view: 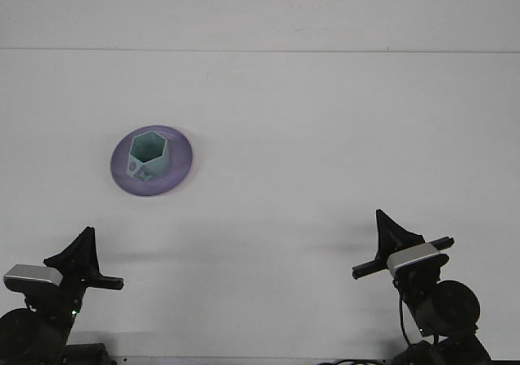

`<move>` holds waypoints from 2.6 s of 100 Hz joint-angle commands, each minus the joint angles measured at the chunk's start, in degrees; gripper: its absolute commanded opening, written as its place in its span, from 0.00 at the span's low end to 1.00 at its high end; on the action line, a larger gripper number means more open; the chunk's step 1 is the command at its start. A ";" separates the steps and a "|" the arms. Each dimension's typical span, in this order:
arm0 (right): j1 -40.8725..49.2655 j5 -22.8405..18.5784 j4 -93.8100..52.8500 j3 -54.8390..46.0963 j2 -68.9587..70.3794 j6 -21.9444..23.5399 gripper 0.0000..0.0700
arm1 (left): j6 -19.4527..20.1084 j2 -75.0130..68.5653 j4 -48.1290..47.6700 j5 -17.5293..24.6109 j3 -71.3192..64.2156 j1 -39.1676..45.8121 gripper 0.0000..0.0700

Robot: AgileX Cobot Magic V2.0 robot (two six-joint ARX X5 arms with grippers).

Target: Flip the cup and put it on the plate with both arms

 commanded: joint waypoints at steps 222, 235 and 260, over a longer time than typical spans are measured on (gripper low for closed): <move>-22.49 -10.49 8.13 -22.97 -18.67 -8.59 0.00 | 1.49 -6.10 30.49 -4.48 -28.79 0.07 0.02; -22.49 -10.51 8.13 -22.97 -18.67 -8.57 0.00 | 1.49 -6.10 30.47 -4.48 -28.79 0.07 0.02; -22.49 -10.49 8.13 -22.97 -18.67 -8.59 0.00 | 1.49 -6.10 30.49 -4.48 -28.79 0.07 0.02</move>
